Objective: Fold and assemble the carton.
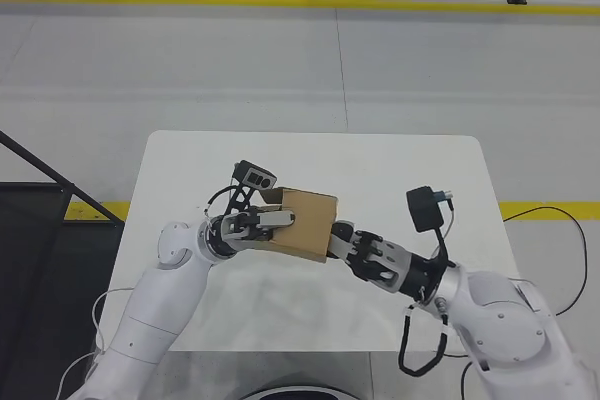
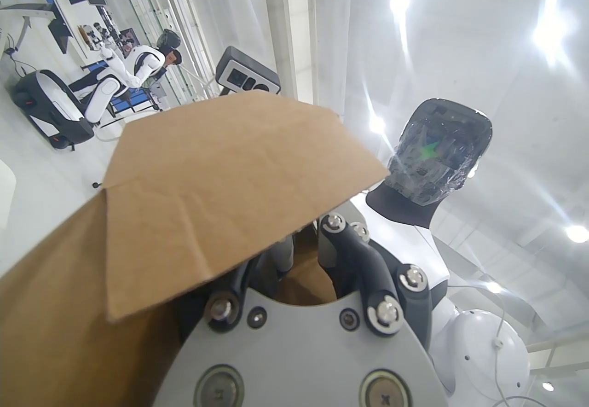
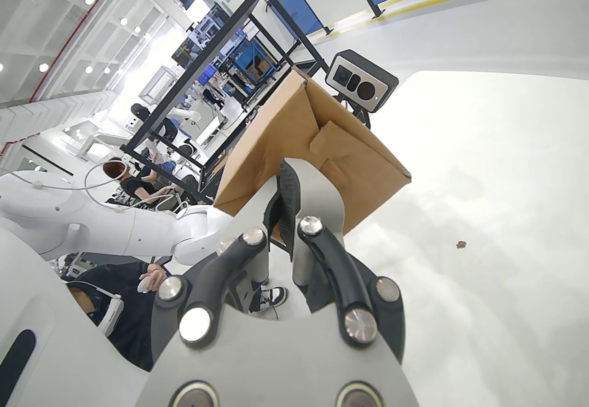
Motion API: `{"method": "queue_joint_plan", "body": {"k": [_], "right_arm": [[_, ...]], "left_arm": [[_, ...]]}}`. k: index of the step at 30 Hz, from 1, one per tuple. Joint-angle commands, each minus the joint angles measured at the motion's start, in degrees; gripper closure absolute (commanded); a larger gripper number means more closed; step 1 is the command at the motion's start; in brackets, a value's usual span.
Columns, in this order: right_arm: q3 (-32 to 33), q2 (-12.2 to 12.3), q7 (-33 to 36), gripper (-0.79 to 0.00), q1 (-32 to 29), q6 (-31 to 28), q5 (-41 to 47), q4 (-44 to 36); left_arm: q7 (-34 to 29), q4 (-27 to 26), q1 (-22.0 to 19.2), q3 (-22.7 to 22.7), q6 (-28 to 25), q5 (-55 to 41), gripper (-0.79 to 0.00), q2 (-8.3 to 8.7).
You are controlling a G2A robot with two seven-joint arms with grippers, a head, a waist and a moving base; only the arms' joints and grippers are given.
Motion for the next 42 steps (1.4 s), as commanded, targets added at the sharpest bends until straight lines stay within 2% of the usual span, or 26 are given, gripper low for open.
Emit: {"method": "queue_joint_plan", "body": {"k": [1,10,26,35,38,42], "right_arm": [[-0.33,-0.05,0.02,-0.043,0.31,0.22,-0.20,0.09],[1.03,0.01,-0.92,-0.058,-0.58,-1.63,0.76,0.19],[8.64,0.65,-3.82,-0.080,-7.92,-8.87,4.11,-2.00],[11.12,0.67,-6.41,-0.132,-10.08,-12.64,6.66,-1.77],[11.90,0.64,-7.48,-0.129,-10.97,-15.27,7.93,-0.70],[12.71,0.66,-7.87,-0.077,-11.90,-17.77,9.10,0.92]], "left_arm": [[-0.04,-0.02,0.01,-0.04,0.06,0.04,0.000,0.00],[-0.09,-0.05,0.16,-0.52,0.10,0.10,0.000,0.06],[0.20,-0.08,0.15,-0.80,0.05,0.21,0.000,0.04],[0.37,-0.17,0.12,-0.89,0.01,0.82,0.000,0.06],[0.65,-0.56,-0.12,-1.51,-0.01,3.59,0.000,0.32],[0.93,-2.08,-0.44,-2.79,2.08,8.61,0.000,0.97]]}}
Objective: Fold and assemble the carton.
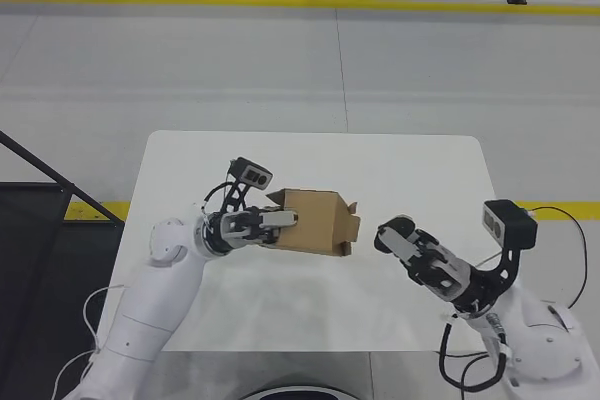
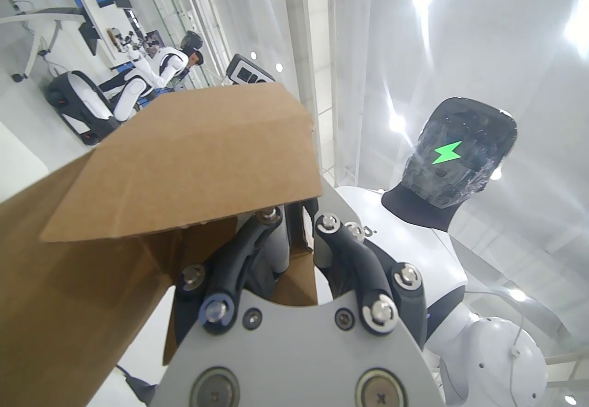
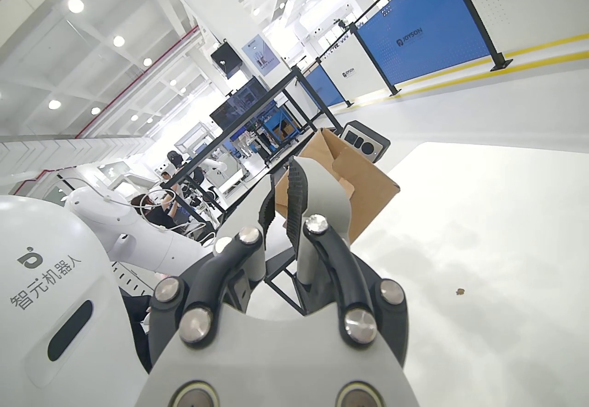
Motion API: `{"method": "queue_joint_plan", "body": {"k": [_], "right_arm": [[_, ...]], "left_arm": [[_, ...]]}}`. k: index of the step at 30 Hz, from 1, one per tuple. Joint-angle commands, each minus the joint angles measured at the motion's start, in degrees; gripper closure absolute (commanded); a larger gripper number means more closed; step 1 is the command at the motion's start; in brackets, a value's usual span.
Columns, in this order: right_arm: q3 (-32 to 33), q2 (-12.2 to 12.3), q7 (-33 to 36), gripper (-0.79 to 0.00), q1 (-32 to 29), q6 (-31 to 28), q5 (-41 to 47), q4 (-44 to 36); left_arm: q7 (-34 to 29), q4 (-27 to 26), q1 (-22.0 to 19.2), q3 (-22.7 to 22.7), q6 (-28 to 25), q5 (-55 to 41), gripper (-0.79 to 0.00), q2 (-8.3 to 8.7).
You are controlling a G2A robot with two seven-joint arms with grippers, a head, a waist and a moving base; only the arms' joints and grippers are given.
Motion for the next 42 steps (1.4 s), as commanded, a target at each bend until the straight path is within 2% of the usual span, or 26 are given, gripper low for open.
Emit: {"method": "queue_joint_plan", "body": {"k": [1,2,9,24,34,42], "right_arm": [[0.28,0.00,-0.12,-0.046,-0.33,-1.06,0.62,0.65],[0.42,0.01,-0.13,0.000,-0.43,-1.50,0.91,0.96],[-0.02,0.03,1.39,0.000,0.06,-1.71,2.12,3.37],[-6.34,-0.25,5.98,0.000,5.03,3.63,-1.81,3.68],[-5.72,-0.43,2.58,0.000,5.27,3.84,-2.25,3.77],[-6.32,-0.44,3.98,0.000,6.00,6.24,-1.82,4.69]], "left_arm": [[-0.02,-0.91,-0.16,-0.78,1.38,2.76,0.000,0.39],[-0.06,-1.26,-0.25,-1.22,2.06,3.35,0.000,0.55],[0.23,-2.86,-0.68,-2.99,3.97,4.86,0.000,1.22],[-0.09,-3.53,-0.61,-1.98,4.06,4.95,0.000,1.66],[-0.49,-3.52,-0.53,-1.72,3.76,4.30,0.000,1.93],[-0.33,-3.62,-0.67,-1.19,3.41,3.92,0.000,2.05]]}}
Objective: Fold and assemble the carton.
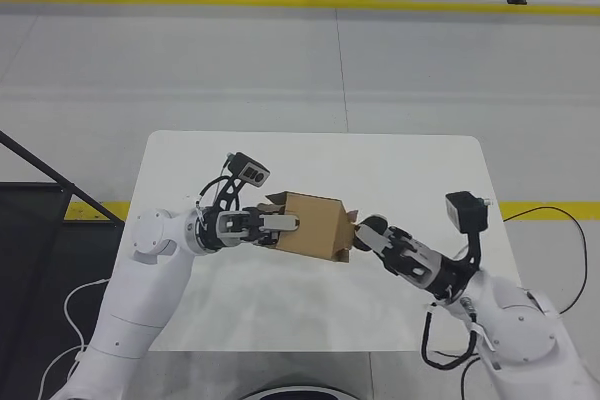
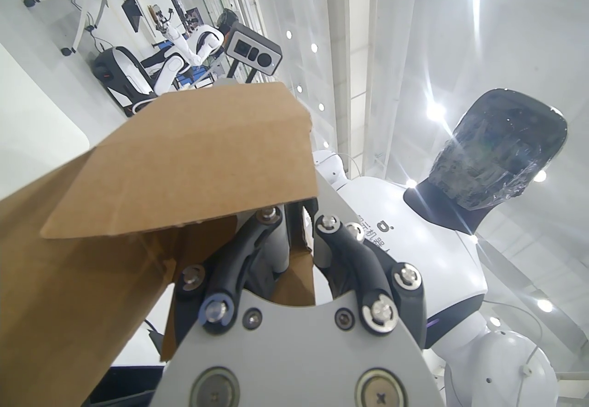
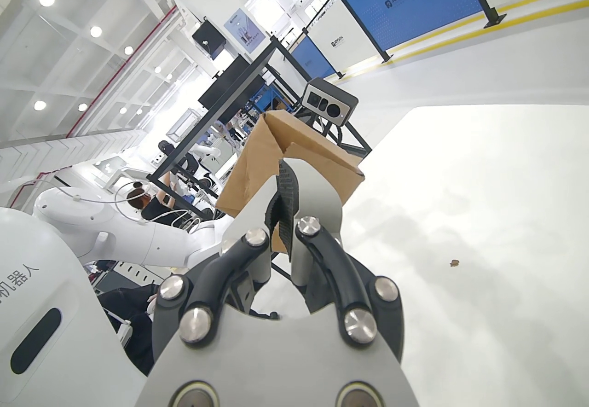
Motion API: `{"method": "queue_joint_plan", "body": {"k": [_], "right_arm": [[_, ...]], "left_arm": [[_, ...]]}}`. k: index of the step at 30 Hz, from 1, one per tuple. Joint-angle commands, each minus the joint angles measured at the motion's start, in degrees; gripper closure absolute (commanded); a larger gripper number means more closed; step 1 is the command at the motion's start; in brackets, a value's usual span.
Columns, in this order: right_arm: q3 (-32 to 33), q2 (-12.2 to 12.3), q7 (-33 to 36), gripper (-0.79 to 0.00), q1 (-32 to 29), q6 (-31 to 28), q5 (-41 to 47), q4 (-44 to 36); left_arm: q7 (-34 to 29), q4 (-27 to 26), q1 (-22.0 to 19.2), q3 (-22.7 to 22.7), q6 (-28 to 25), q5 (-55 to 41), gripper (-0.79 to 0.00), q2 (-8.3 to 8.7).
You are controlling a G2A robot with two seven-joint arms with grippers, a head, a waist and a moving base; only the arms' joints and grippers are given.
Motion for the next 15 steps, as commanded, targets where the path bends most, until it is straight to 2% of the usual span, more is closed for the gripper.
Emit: {"method": "queue_joint_plan", "body": {"k": [1,15], "right_arm": [[-0.50,-0.04,0.46,0.000,0.37,0.06,0.07,0.35],[-4.45,-0.47,1.79,0.000,3.77,2.05,-1.16,1.49]], "left_arm": [[0.07,0.01,-0.04,0.09,-0.15,-0.16,0.000,0.03],[0.06,0.41,-0.32,0.91,-0.34,-0.53,0.000,0.24]]}}
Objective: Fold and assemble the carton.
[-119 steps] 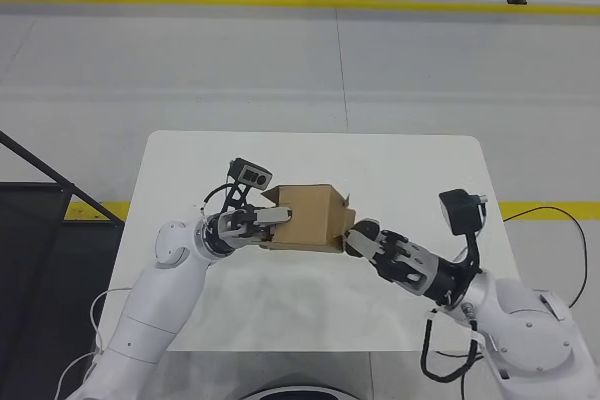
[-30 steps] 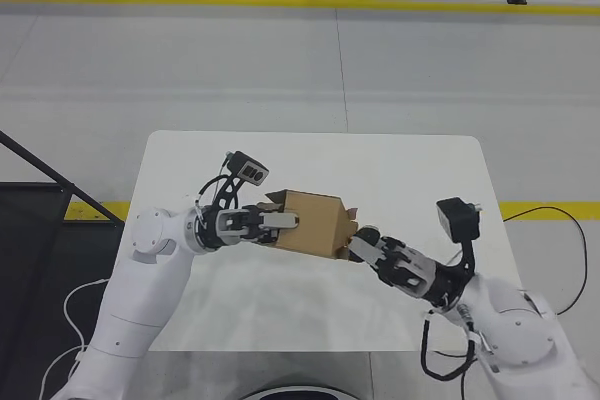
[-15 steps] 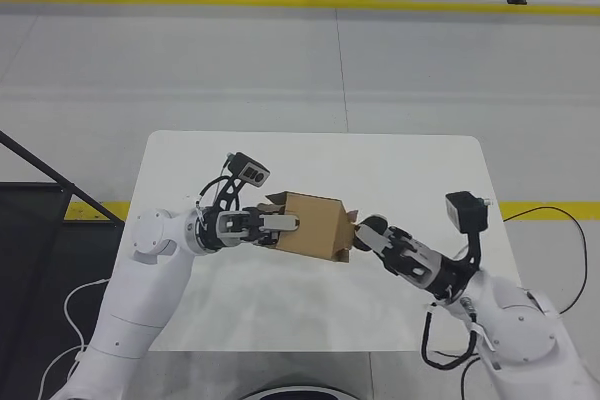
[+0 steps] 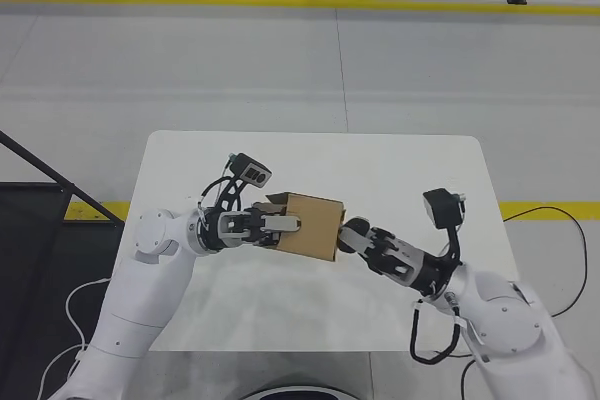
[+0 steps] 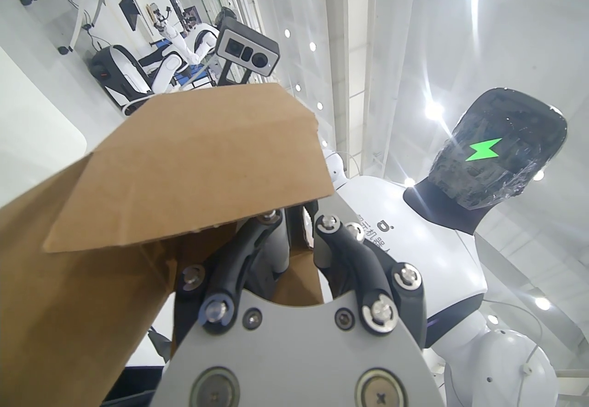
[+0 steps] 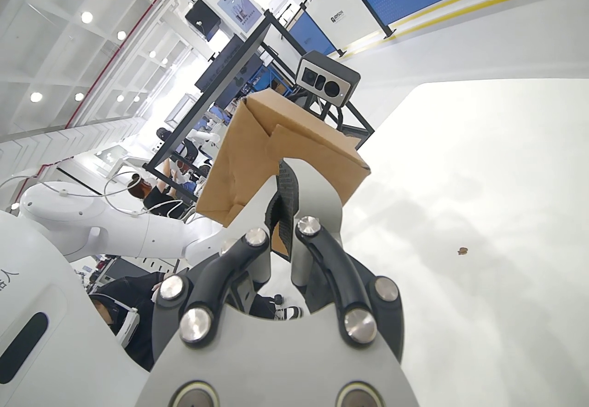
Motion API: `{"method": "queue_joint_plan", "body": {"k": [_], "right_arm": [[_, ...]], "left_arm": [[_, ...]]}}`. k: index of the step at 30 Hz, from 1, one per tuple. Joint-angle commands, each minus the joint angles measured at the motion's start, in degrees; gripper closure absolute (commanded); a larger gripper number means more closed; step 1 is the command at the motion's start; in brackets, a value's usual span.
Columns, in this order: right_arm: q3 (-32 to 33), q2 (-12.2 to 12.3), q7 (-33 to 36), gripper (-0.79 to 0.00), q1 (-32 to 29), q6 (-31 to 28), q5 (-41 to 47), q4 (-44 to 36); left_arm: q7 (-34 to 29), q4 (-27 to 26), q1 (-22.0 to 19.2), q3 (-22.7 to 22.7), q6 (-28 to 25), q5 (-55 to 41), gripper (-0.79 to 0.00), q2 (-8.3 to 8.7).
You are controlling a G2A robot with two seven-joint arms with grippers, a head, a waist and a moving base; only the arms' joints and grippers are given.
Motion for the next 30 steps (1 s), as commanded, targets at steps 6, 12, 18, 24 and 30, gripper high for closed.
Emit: {"method": "queue_joint_plan", "body": {"k": [6,12,18,24,30], "right_arm": [[-1.66,-0.24,0.05,0.000,1.36,0.43,-0.64,0.23],[-2.80,-0.42,0.18,0.000,2.29,0.94,-1.07,0.65],[-4.11,-0.64,0.40,0.000,3.43,1.53,-1.63,0.95],[-5.44,-0.88,0.29,0.000,4.41,1.68,-2.13,1.25],[-6.23,-1.07,0.17,0.000,5.10,1.83,-2.40,1.52]], "left_arm": [[-0.30,0.13,-0.10,0.23,-0.14,-0.41,0.000,0.12],[-0.21,0.07,0.00,0.37,-0.31,-0.68,0.000,0.21],[-0.27,0.08,-0.09,0.72,-0.49,-0.76,0.000,0.27],[-0.19,0.31,-0.34,1.09,-0.63,-0.94,0.000,0.30],[-0.12,0.46,-0.44,1.30,-0.80,-1.24,0.000,0.34]]}}
